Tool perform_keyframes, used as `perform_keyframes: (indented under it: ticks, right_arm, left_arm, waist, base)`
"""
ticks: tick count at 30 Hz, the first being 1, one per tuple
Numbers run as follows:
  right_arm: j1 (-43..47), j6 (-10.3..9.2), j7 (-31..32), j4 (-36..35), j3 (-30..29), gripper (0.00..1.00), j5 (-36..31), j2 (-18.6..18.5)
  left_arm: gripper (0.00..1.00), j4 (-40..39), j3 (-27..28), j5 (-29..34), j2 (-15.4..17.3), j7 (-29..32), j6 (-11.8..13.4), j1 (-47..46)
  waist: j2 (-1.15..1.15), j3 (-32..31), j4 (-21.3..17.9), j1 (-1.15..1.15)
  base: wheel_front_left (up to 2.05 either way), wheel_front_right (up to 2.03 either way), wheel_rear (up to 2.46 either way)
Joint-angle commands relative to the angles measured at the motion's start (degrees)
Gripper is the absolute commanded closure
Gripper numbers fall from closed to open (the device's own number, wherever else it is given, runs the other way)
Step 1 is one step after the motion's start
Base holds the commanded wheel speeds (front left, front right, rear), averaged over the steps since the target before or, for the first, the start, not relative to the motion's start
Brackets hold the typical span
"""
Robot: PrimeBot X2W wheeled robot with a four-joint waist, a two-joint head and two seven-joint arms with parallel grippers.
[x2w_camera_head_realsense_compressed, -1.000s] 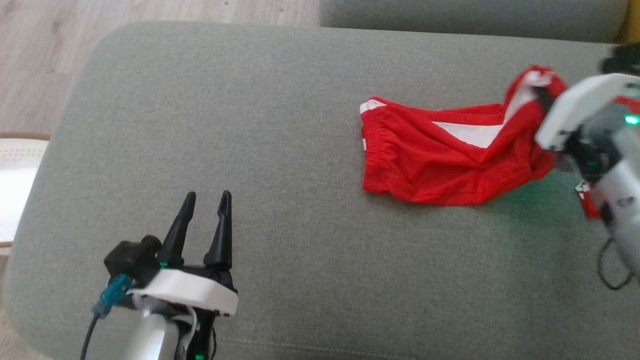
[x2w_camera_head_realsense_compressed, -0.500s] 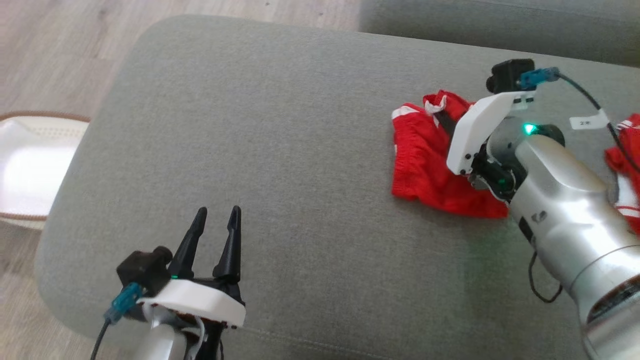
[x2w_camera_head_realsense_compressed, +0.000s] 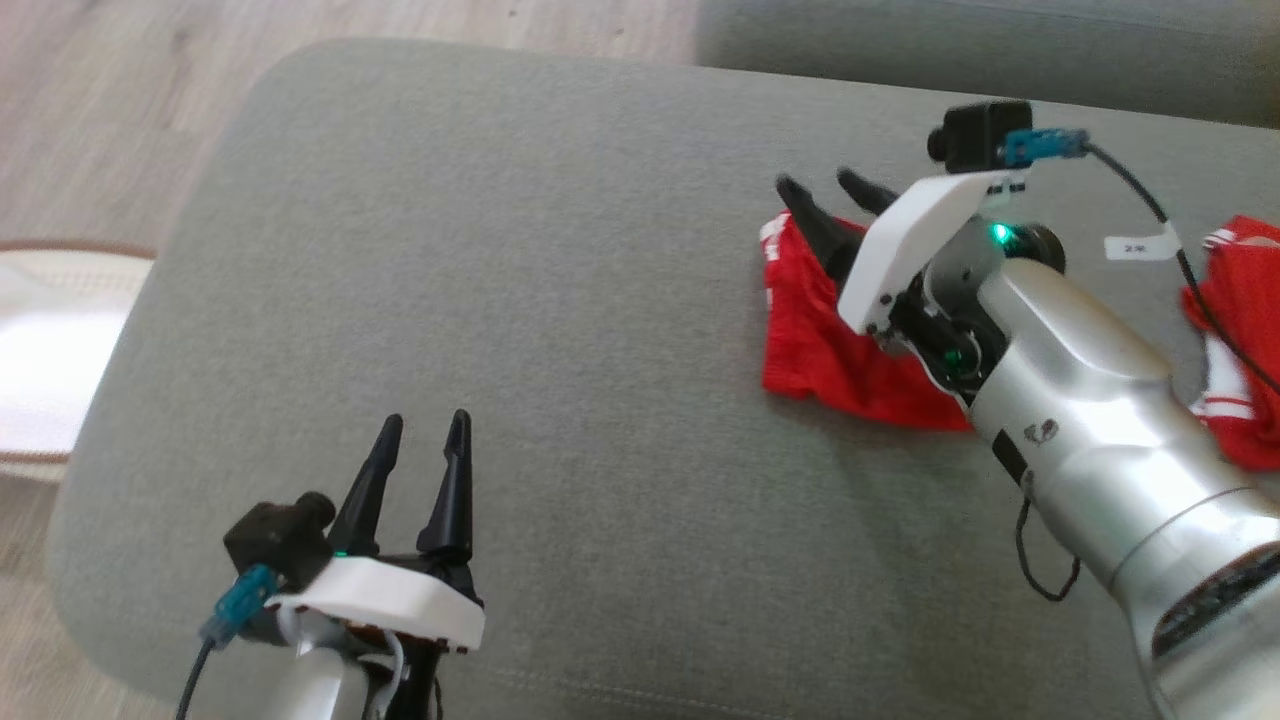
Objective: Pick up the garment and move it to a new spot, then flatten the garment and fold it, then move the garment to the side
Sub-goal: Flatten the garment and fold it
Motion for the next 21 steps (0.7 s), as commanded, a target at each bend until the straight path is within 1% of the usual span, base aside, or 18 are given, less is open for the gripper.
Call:
perform_keyframes:
  ticks: [1,4,7,9,13,15,20,21]
  right_arm:
    - [0.3,-0.04,-1.0,-2.2,-0.1,0.0,0.7,0.1]
    - [1.4,-0.04,-4.3,-7.4,-0.5,0.0,2.6,-2.4]
    - [2.4,-0.04,-8.7,-10.8,-1.6,0.0,3.5,-6.0]
    - [3.1,-0.04,-11.4,-10.9,-2.6,0.0,3.0,-8.6]
    - [5.2,-0.04,-15.4,-7.8,-4.0,0.0,0.5,-12.4]
    - [6.1,-0.04,-16.1,-6.5,-4.2,0.0,0.0,-12.7]
    - [7.0,-0.04,-16.4,-2.8,-4.7,0.0,-1.0,-11.6]
    - [6.9,-0.04,-16.0,-2.2,-4.5,0.24,-1.3,-11.2]
  left_arm:
    - [0.0,-1.7,2.3,-0.3,0.2,-0.5,0.2,-1.8]
    - [0.0,-1.9,3.0,0.0,0.2,-0.5,0.1,-1.4]
    - [0.0,-2.3,3.5,0.4,0.2,-0.5,-0.1,-1.1]
    - [0.0,-2.8,3.8,0.6,0.2,-0.5,-0.2,-0.9]
    - [0.0,-4.4,4.0,1.0,0.2,-0.5,-0.5,-0.8]
    - [0.0,-5.2,4.2,1.3,0.2,-0.5,-0.7,-1.0]
    - [0.0,-6.8,4.5,2.6,0.2,-0.5,-0.7,-1.4]
    - [0.0,-7.1,4.5,3.1,0.2,-0.5,-0.7,-1.6]
  waist:
    - [0.0,-0.6,-1.0,0.0]
    - [0.0,-1.3,-2.8,0.0]
    - [0.0,-2.0,-4.4,0.0]
    - [0.0,-2.3,-5.3,0.0]
    - [0.0,-1.9,-6.5,0.0]
    - [0.0,-1.5,-6.6,0.0]
    - [0.0,-0.7,-6.2,0.0]
    - [0.0,-0.4,-5.9,0.0]
  base:
    - [0.0,0.0,0.0]
    - [0.0,0.0,0.0]
    - [0.0,0.0,0.0]
    - [0.0,0.0,0.0]
    - [0.0,0.0,0.0]
    - [0.0,0.0,0.0]
    - [0.0,0.0,0.0]
    - [0.0,0.0,0.0]
